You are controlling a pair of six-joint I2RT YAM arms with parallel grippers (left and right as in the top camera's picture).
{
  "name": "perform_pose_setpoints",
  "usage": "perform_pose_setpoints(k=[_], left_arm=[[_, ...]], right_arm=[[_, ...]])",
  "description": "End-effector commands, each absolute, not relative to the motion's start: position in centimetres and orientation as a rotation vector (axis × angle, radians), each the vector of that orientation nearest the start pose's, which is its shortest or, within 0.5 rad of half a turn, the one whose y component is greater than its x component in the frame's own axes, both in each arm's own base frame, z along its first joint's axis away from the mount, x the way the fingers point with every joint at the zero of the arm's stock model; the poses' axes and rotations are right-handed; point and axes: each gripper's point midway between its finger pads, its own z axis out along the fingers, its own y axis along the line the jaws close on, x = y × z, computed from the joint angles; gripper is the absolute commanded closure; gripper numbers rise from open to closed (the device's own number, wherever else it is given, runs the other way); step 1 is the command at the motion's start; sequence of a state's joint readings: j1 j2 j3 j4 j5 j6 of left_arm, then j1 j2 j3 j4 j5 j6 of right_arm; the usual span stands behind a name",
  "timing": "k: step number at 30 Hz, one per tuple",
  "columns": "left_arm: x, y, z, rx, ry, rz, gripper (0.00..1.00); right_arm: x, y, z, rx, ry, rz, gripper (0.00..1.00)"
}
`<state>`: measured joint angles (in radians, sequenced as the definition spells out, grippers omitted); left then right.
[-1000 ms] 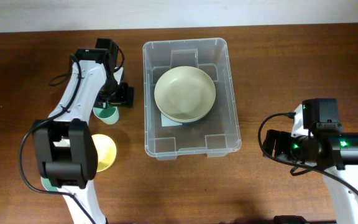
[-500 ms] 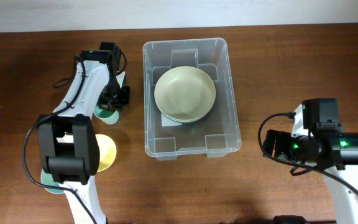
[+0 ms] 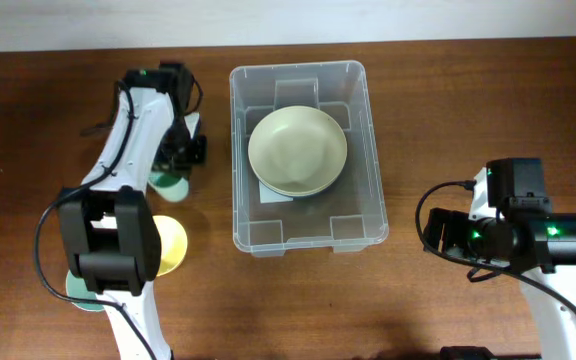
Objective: Pack container
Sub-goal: 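Grasp the green cup with the left gripper and carry it into the bin, then lower the green cup into the bin's front right corner and release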
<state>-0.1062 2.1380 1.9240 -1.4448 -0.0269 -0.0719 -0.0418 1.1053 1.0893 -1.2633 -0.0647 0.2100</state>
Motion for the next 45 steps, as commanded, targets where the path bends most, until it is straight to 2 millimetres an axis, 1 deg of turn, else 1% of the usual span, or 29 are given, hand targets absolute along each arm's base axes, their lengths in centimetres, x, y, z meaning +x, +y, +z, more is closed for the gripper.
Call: perform_pose_setpoints(k=[1, 2, 4, 5, 7, 8, 10, 11, 12, 13, 16, 18, 21, 23, 25, 26, 27, 29, 30, 32, 34, 38, 41, 44, 45], left_arm=[[41.6, -6.4, 19.0, 0.139, 2.975, 0.007, 0.99], [41.7, -7.3, 21.1, 0.163, 2.920, -0.006, 0.99], [41.5, -9.1, 24.7, 0.220, 2.830, -0.032, 1.00], [41.2, -10.1, 26.0, 0.250, 2.796, -0.045, 0.99], [40.5, -12.2, 27.6, 0.315, 2.755, -0.078, 0.99], [39.7, -14.4, 28.1, 0.384, 2.738, -0.122, 0.99], [38.5, -17.4, 28.1, 0.481, 2.732, -0.187, 0.99], [37.8, -19.2, 27.8, 0.536, 2.733, -0.224, 0.99], [37.3, -20.3, 27.6, 0.575, 2.732, -0.247, 0.99], [36.6, -21.7, 27.4, 0.624, 2.731, -0.264, 0.99], [35.1, -24.8, 26.6, 0.739, 2.725, -0.274, 1.00], [34.2, -26.4, 25.9, 0.811, 2.725, -0.268, 0.99], [33.6, -27.9, 24.5, 0.868, 2.746, -0.264, 0.99], [33.4, -28.7, 23.3, 0.897, 2.768, -0.264, 1.00], [32.8, -30.1, 21.7, 0.941, 2.804, -0.303, 0.99], [32.7, -30.4, 21.3, 0.951, 2.813, -0.315, 1.00], [32.3, -31.2, 20.2, 0.980, 2.834, -0.313, 0.99], [32.0, -31.9, 18.7, 1.011, 2.862, -0.299, 1.00], [31.7, -32.4, 17.5, 1.036, 2.884, -0.288, 1.00], [31.2, -33.0, 16.4, 1.063, 2.905, -0.287, 0.99], [30.5, -34.0, 14.8, 1.107, 2.933, -0.293, 1.00], [29.7, -35.1, 13.2, 1.156, 2.946, -0.274, 1.00], [29.6, -35.6, 12.1, 1.175, 2.952, -0.262, 1.00], [29.3, -35.5, 10.8, 1.187, 2.986, -0.241, 0.99], [29.3, -35.5, 10.0, 1.191, 3.004, -0.229, 0.99]], right_arm=[[21.9, 0.0, 16.9, 0.343, 2.828, 0.101, 0.01], [21.9, 0.0, 16.9, 0.343, 2.828, 0.101, 0.01], [21.9, 0.0, 16.9, 0.343, 2.828, 0.101, 0.01], [21.9, 0.0, 16.9, 0.343, 2.828, 0.101, 0.01], [21.9, 0.0, 16.9, 0.343, 2.828, 0.101, 0.01], [21.9, 0.0, 16.9, 0.343, 2.828, 0.101, 0.01], [21.9, -0.3, 16.9, 0.358, 2.826, 0.076, 0.01], [21.9, -0.9, 16.9, 0.414, 2.816, 0.039, 0.01], [21.8, -1.5, 17.0, 0.471, 2.800, 0.002, 0.01], [21.8, -2.6, 17.3, 0.555, 2.769, -0.054, 0.01], [21.7, -4.4, 18.5, 0.708, 2.686, -0.076, 0.01], [21.8, -5.7, 19.6, 0.792, 2.621, -0.069, 0.01], [21.6, -7.1, 20.3, 0.864, 2.579, -0.079, 0.01], [21.3, -7.2, 20.1, 0.892, 2.585, -0.063, 0.01], [21.2, -7.3, 20.0, 0.899, 2.590, -0.064, 0.01], [21.2, -7.3, 20.0, 0.899, 2.590, -0.064, 0.01], [21.2, -7.3, 20.0, 0.898, 2.590, -0.064, 0.01], [21.2, -7.3, 20.0, 0.898, 2.591, -0.065, 0.01], [21.2, -7.3, 20.0, 0.898, 2.591, -0.064, 0.01], [21.2, -7.3, 19.9, 0.898, 2.592, -0.064, 0.01], [21.3, -7.3, 19.8, 0.889, 2.603, -0.066, 0.01], [21.5, -7.2, 19.4, 0.877, 2.628, -0.060, 0.01], [21.5, -7.2, 19.2, 0.880, 2.639, -0.061, 0.01], [21.5, -7.2, 19.1, 0.881, 2.642, -0.061, 0.01], [21.5, -7.2, 19.1, 0.881, 2.642, -0.061, 0.01]])
